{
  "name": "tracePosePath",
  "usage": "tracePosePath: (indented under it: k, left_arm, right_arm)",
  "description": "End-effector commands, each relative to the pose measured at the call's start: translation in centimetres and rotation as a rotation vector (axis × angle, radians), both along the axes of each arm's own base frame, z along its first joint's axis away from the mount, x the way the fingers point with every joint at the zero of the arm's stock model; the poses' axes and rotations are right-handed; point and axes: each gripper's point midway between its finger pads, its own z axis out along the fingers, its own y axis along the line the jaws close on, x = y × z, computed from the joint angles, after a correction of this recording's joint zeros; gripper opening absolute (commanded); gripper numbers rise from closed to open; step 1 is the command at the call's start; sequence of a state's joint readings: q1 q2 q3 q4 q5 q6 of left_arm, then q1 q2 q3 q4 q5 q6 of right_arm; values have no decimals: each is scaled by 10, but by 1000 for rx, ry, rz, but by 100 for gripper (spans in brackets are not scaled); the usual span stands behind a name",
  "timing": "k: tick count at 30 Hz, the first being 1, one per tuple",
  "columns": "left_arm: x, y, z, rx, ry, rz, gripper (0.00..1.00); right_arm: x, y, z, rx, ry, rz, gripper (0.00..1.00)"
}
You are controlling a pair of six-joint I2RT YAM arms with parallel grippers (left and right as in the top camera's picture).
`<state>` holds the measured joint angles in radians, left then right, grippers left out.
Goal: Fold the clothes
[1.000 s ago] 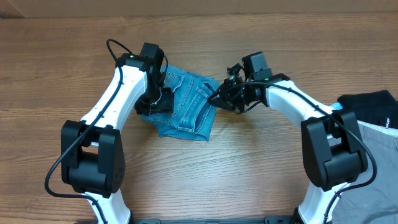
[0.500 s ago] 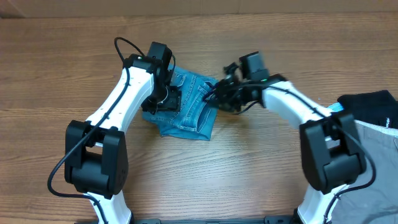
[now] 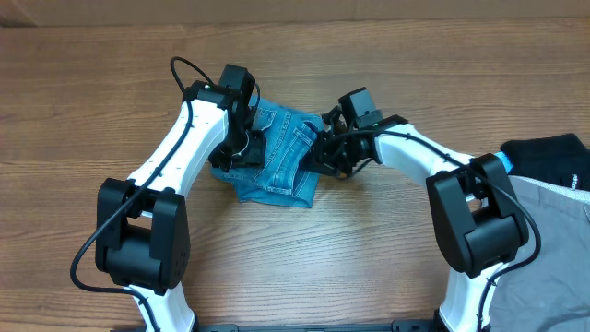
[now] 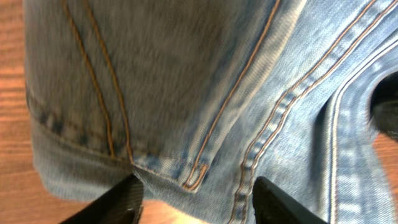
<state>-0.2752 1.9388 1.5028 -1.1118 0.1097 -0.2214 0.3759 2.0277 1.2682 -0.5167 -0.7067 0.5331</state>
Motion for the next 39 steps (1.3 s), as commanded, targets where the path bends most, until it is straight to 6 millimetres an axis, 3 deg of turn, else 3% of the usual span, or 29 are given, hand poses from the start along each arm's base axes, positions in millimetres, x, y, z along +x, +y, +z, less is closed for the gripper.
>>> tracePosePath:
  k: [1,4,6,8,13,16,20,23,31,34,39]
  left_arm:
    - [-7,10,-5,41,28,-9,56]
    - [-6,15,-2,13,33,34,57]
    - [-5,16,2,-29,41,61,59]
    - [-2,23,7,-60,45,96,60]
    - [3,46,9,-65,48,164,63]
    - [9,54,9,-71,32,188,66]
    - [10,55,9,-67,23,158,68]
    - [10,57,8,-59,19,149,71]
    - [30,53,6,-73,-57,138,75]
    - [44,40,1,-152,-92,131,78]
    - [53,15,-30,-291,-47,112,89]
  right_arm:
    - [4,-4,66,144,-194,111,25]
    - [-5,-6,106,167,-251,118,34]
    - [-15,4,116,173,-264,145,38]
    - [-25,18,106,127,-225,141,35]
    - [-43,50,67,-3,-152,131,17]
    - [-42,53,35,-129,-124,71,12]
    - [-24,26,-31,-317,-30,-96,12]
    - [-33,-4,-66,-397,129,-156,12]
    - [-59,-35,-69,-499,268,-168,12]
    - [-67,-41,-69,-520,304,-166,12]
    - [-69,-40,-68,-511,315,-159,12]
